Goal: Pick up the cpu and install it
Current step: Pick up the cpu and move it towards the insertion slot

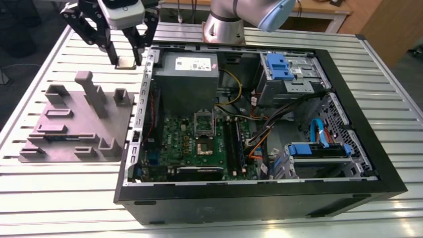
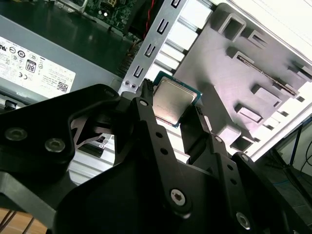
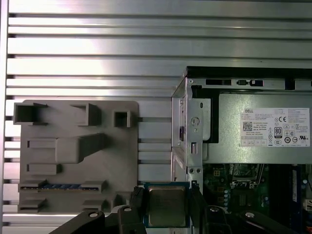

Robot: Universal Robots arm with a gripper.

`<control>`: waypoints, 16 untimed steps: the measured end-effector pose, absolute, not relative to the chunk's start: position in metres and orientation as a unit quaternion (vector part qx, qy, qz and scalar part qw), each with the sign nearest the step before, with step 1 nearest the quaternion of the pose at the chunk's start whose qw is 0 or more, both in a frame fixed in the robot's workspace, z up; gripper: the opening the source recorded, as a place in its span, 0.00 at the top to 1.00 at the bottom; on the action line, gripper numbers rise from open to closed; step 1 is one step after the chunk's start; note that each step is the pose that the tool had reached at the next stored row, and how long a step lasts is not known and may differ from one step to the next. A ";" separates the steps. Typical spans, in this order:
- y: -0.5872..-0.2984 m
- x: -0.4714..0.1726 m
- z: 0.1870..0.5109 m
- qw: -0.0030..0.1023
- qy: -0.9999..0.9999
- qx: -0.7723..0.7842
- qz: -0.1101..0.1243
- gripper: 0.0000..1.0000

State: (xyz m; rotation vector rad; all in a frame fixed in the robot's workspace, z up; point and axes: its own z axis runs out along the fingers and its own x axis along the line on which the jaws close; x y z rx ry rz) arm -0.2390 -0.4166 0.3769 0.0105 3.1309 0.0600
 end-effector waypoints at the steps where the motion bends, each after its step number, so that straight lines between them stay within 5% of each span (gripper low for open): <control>1: -0.417 -0.239 0.377 0.005 1.000 0.003 0.019 0.53; 16: -0.417 -0.232 0.377 0.005 1.000 0.003 0.019 0.53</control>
